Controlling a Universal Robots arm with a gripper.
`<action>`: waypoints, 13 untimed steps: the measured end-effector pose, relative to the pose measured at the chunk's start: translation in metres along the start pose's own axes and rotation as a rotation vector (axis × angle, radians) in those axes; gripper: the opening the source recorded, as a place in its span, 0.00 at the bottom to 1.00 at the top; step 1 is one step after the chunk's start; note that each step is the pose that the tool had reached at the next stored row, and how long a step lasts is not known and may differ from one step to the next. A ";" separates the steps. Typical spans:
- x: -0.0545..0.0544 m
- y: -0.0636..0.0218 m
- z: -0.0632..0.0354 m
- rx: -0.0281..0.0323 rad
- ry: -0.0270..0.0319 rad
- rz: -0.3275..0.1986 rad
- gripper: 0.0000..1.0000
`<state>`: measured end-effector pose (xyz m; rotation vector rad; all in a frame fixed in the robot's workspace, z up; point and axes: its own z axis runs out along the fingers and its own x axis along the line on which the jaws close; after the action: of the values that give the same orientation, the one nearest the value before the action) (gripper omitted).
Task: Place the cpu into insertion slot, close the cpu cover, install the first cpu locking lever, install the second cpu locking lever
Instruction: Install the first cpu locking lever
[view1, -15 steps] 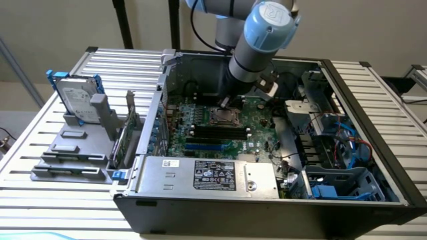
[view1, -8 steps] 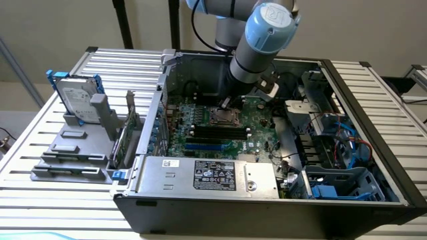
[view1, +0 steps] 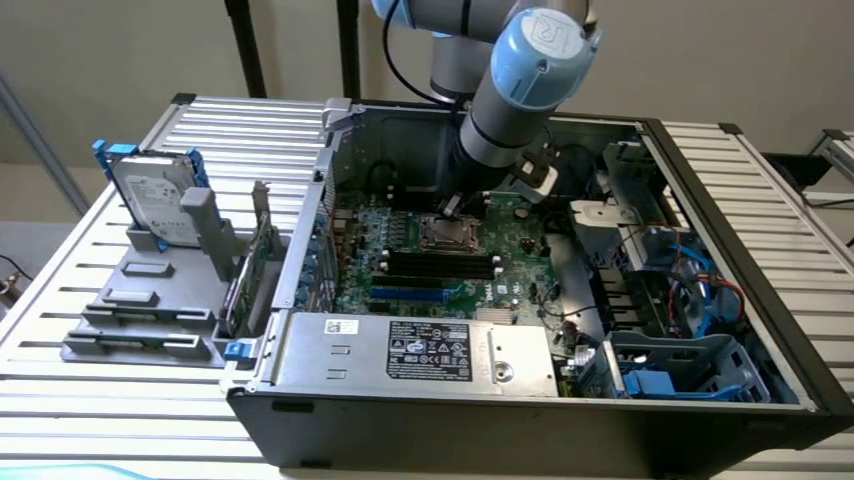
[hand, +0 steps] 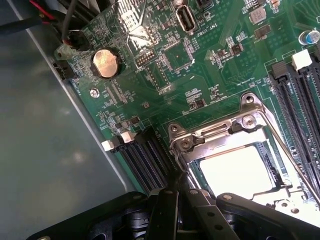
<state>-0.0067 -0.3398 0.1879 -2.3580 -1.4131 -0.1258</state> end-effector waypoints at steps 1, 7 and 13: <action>0.000 0.0000 0.0000 0.0018 0.0031 0.000 0.11; 0.001 -0.0007 -0.0033 0.0089 0.0101 -0.001 0.11; -0.002 -0.0017 -0.0214 0.0128 0.0071 0.001 0.11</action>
<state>-0.0066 -0.3489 0.2076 -2.3458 -1.4050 -0.1244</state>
